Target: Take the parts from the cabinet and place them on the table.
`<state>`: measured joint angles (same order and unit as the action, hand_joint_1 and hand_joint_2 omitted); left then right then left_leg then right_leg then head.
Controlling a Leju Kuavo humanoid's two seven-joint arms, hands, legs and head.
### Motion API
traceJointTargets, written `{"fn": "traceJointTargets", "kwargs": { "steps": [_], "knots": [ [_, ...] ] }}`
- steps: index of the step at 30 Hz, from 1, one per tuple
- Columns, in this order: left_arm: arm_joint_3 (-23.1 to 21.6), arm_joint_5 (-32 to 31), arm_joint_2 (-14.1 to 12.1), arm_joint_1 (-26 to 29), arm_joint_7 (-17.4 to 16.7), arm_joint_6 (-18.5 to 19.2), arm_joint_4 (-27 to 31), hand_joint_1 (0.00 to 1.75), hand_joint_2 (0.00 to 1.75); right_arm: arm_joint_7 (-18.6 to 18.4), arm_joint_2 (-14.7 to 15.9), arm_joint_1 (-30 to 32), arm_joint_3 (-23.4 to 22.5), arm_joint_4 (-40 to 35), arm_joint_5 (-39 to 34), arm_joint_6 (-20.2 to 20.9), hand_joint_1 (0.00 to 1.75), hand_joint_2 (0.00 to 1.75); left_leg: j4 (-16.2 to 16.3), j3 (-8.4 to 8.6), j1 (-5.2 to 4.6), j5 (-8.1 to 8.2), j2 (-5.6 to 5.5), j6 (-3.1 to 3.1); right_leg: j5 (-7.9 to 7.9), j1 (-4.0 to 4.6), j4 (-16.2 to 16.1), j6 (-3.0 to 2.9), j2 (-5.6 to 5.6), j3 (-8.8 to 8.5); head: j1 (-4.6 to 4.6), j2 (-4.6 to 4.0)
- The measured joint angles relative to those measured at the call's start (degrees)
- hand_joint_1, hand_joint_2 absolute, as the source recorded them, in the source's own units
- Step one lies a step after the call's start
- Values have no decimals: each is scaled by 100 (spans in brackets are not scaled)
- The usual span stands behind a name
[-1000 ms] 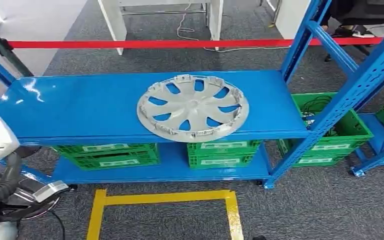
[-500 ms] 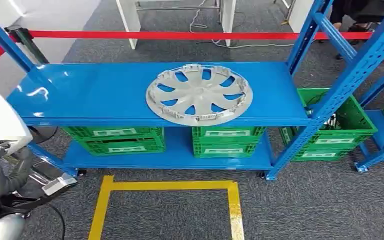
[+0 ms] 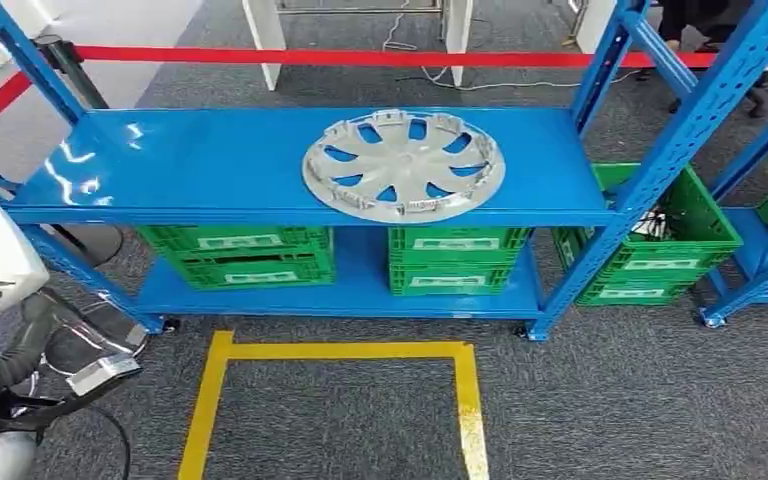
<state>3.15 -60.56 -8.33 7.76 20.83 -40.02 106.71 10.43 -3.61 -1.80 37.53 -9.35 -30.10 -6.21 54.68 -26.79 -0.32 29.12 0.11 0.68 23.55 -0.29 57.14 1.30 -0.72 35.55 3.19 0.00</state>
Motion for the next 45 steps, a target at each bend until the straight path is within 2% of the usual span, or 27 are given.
{"fn": "traceJointTargets", "kwargs": {
  "steps": [1, 2, 4, 5, 7, 9, 10, 11, 12, 15, 16, 18, 20, 21, 23, 25, 27, 30, 31, 32, 34, 35, 36, 38, 40, 42, 45],
  "knots": [
    [-7, 8, 0, -26, 2, 0, 0, 175, 175, 13, 0, -2, -2, 2, -28, -30, 0, 0, -18, -40, 28, -71, 27, 28, 177, -17, 70, 15, 39, 46, -11, 2],
    [-11, 4, 0, -59, 2, 0, 0, 175, 175, 37, 0, -1, -9, 2, -59, -44, 0, 0, -12, -127, 29, -123, 29, 91, 522, -16, 309, 32, 50, 179, 13, 0],
    [-39, -22, 0, -73, -26, 0, -2, 175, 175, 72, -4, -1, -17, 2, -81, -50, 0, 0, 27, -299, 19, -230, 30, 116, 1136, -27, 1142, 64, 57, 383, 35, 0],
    [-41, -42, 0, -75, -26, 0, -4, 175, 175, 85, -4, -3, -20, 2, -83, -52, 0, 0, 52, -396, 12, -287, 31, 120, 1298, -27, 1543, 79, 57, 455, 33, 0],
    [-63, -61, 2, -92, -24, 2, -13, 175, 175, 85, -4, 3, -22, 2, -74, -70, 0, 0, 112, -588, 8, -391, 33, 108, 1085, -27, 1706, 91, 56, 306, 33, 0],
    [-76, -63, 2, -119, -7, 2, -15, 175, 175, 85, -7, -1, -22, 2, -79, -72, 0, 0, 192, -774, 10, -475, 31, 79, 684, -27, 1046, 75, 56, -237, 35, 0],
    [-79, -64, 2, -130, 9, 2, -15, 175, 175, 87, -7, -7, -24, 2, -101, -85, 0, 0, 234, -843, 11, -513, 30, 57, 653, -27, 552, 58, 57, -592, 37, 0],
    [-79, -63, 2, -134, 46, 0, -15, 175, 175, 96, -7, -19, -26, 2, -116, -98, 0, 0, 273, -904, -17, -540, 29, 19, 872, -9, 60, 46, 60, -910, 37, 2],
    [-83, -63, 0, -153, 70, 0, -15, 175, 175, 105, -9, -17, -28, 2, -125, -118, 0, 0, 305, -932, -14, -595, 31, -10, 922, -4, -120, 3, 73, -1006, 15, 4],
    [-105, -118, 11, -196, 137, 0, -15, 175, 175, 107, -19, 23, -31, 9, -172, -124, 0, 0, 283, -966, -1, -732, 29, -103, 823, 6, -98, -102, 66, -826, 26, 0],
    [-116, -140, 15, -195, 168, 0, -18, 175, 175, 133, -24, 23, -37, 11, -203, -146, 0, 0, 324, -1011, 17, -645, 7, -133, 756, -25, -107, -167, 33, -767, 35, 0],
    [-131, -192, 22, -212, 199, 2, -17, 175, 175, 155, -26, 25, -87, 15, -240, -153, 0, 0, 855, -1133, 42, 110, 7, -220, 616, -22, -99, -237, 25, -682, -55, 0],
    [-168, -252, 42, -218, 205, 2, -24, 175, 175, 170, -31, 25, -114, 15, -249, -153, 0, 0, 1712, -1255, 67, 621, 7, -268, 492, -19, -67, -238, 24, -512, -74, 0],
    [-188, -262, 57, -221, 216, 2, -26, 175, 175, 173, -31, 26, -118, 17, -253, -153, 0, 0, 1963, -1247, 80, 643, 7, -286, 440, -20, -44, -236, 22, -424, -83, 0],
    [-210, -271, 83, -246, 225, 2, -28, 175, 175, 175, -31, 25, -133, 20, -264, -153, 0, 0, 1781, -950, 109, 300, 7, -295, 343, -23, 22, -220, 18, -220, -90, 0],
    [-214, -297, 98, -290, 255, 2, -28, 175, 175, 184, -31, 26, -157, 20, -280, -149, 0, 0, 864, -296, 127, 7, 7, -274, 263, -26, 87, -180, 25, -65, -98, 0],
    [-227, -313, 120, -351, 291, 2, -26, 175, 175, 190, -31, 24, -170, 20, -302, -142, 0, 0, 114, 125, 92, 232, -8, -195, 175, -3, 115, -101, 32, 8, -105, 0],
    [-255, -321, 133, -389, 295, 2, -31, 175, 175, 199, -31, 32, -173, 22, -313, -127, 0, 0, 144, -1, 43, 111, -5, -82, -34, -32, 36, 28, 32, 54, -118, 0],
    [-282, -319, 142, -415, 295, 2, -35, 175, 175, 199, -28, 51, -173, 35, -312, -127, 0, 0, 92, -87, 98, 16, 20, -6, 28, -49, 58, 60, 41, 95, -118, -2],
    [-299, -319, 155, -447, 295, 2, -42, 175, 175, 205, -28, 44, -173, 37, -312, -127, 0, 0, 93, -146, 82, -46, 32, 33, 287, -45, 171, 81, 51, 172, -114, 0],
    [-326, -310, 166, -470, 295, 2, -57, 175, 175, 203, -28, 41, -173, 39, -306, -129, 0, 0, 102, -318, 66, -180, 41, 101, 1009, -42, 906, 111, 58, 370, -59, 0],
    [-328, -308, 168, -471, 295, 2, -63, 175, 175, 203, -28, 37, -173, 42, -304, -131, 0, 0, 106, -422, 50, -258, 42, 113, 1262, -41, 1367, 123, 59, 457, -57, 0],
    [-330, -308, 168, -472, 295, 2, -74, 175, 175, 203, -28, 34, -173, 42, -302, -133, 0, 0, 116, -526, 37, -338, 43, 114, 1336, -38, 1693, 124, 60, 477, -59, 0],
    [-337, -308, 168, -474, 295, 2, -96, 175, 175, 203, -28, 34, -173, 42, -297, -140, 0, 0, 147, -733, 18, -475, 43, 106, 985, -36, 1709, 108, 59, 237, -57, 0],
    [-341, -302, 170, -476, 295, 2, -114, 175, 175, 205, -28, 21, -173, 42, -297, -151, 0, 0, 198, -929, 7, -592, 41, 82, 632, -26, 995, 57, 60, -376, -57, 0],
    [-341, -271, 173, -482, 302, 2, -116, 175, 175, 219, -17, -18, -173, 42, -295, -170, 0, 0, 267, -1027, -25, -692, 39, 27, 925, 16, -134, -1, 68, -1195, -52, 0],
    [-350, -271, 184, -490, 310, 0, -118, 175, 175, 432, -17, -8, -170, 42, -194, -186, 0, 0, 205, -1066, 16, -921, 53, -56, 913, 54, -184, -81, 77, -1063, -68, 4]
  ]
}}
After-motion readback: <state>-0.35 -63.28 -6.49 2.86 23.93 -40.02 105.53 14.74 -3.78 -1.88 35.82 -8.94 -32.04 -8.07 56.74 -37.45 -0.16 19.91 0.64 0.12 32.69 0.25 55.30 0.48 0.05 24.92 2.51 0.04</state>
